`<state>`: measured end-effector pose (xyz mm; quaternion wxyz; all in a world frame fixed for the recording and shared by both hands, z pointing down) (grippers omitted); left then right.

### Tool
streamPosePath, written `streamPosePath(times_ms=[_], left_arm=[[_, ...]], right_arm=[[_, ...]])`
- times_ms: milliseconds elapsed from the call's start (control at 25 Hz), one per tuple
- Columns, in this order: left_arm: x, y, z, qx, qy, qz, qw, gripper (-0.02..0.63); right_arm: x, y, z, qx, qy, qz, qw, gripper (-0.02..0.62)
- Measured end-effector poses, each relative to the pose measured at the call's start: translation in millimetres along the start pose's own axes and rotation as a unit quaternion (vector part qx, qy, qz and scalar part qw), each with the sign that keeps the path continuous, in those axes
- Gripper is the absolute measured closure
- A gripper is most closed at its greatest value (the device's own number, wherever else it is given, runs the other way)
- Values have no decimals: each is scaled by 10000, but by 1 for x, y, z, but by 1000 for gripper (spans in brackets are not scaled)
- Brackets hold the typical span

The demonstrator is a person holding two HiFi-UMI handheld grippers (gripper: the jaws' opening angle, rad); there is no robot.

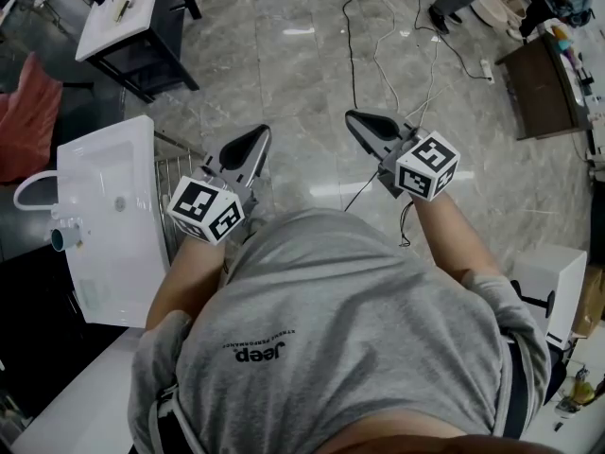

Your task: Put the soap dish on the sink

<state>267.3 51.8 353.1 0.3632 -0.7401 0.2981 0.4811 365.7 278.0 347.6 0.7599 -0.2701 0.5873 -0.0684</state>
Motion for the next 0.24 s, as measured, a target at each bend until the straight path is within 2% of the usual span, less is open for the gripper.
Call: streamPosePath(times_ms=[240], left_arm=[[0, -2, -3, 10, 15, 2, 10000, 592]], right_arm=[[2, -3, 3, 16, 11, 2, 10000, 545]])
Point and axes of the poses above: the fingertips, and each gripper's own axes: y backward along the fingers, z to its right, x out of its top, the point moved 7 cm from there along y, backward along the fingers, and after that the axes turned 12 degrees about -z, right-handed, at the moved point
